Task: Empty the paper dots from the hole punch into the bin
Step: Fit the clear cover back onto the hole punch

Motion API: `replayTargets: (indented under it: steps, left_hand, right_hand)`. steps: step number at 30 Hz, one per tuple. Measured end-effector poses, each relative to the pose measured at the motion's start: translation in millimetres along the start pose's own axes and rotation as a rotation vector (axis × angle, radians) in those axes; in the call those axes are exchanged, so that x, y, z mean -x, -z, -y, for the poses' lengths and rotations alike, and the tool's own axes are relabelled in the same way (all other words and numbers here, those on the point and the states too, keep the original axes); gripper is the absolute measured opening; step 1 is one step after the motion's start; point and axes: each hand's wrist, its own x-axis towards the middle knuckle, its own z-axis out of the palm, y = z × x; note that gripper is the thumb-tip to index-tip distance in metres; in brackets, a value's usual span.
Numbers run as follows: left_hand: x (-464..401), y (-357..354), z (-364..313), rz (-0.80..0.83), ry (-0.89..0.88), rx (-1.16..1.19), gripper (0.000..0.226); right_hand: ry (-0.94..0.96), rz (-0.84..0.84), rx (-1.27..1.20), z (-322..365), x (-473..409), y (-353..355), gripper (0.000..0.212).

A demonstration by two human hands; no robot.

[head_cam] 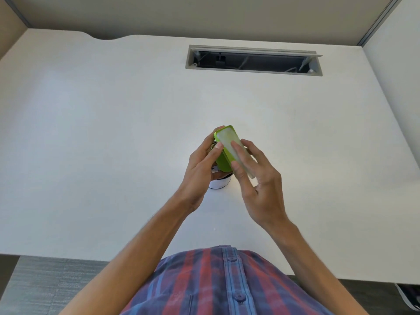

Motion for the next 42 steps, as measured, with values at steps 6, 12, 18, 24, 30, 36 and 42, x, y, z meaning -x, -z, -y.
replayTargets:
  steps: [6,12,18,24,30,36,42]
  left_hand:
    - [2.2,-3.0,-2.7,-0.002,0.003,0.032,0.038]
    - [4.8,-7.9,-1.7,-0.008,0.019,0.061,0.04]
    - [5.7,-10.5,-2.4,-0.012,0.001,0.093,0.042]
    - [9.1,-11.5,-2.1,-0.066,-0.018,0.075,0.049]
    - [8.6,-10.6,-2.5,-0.066,0.006,0.109,0.049]
    - [9.1,-7.8,-1.3,-0.046,0.022,0.141,0.042]
    - [11.1,-9.8,-6.6,-0.064,0.029,0.125,0.046]
  right_hand:
    - [0.114,-0.046,0.256,0.8,1.9,-6.5,0.044]
    - [0.081,-0.13,0.178,3.3,6.7,-12.4,0.042]
    - [0.076,-0.206,0.156,5.3,7.0,-14.3,0.04]
    - [0.032,-0.2,0.085,2.8,3.9,-12.5,0.04]
    - [0.01,-0.131,0.004,0.7,4.1,-14.3,0.042]
    - [0.04,-0.093,0.002,-0.3,3.0,-9.6,0.04]
    - [0.054,-0.053,0.021,1.0,1.9,-4.8,0.04]
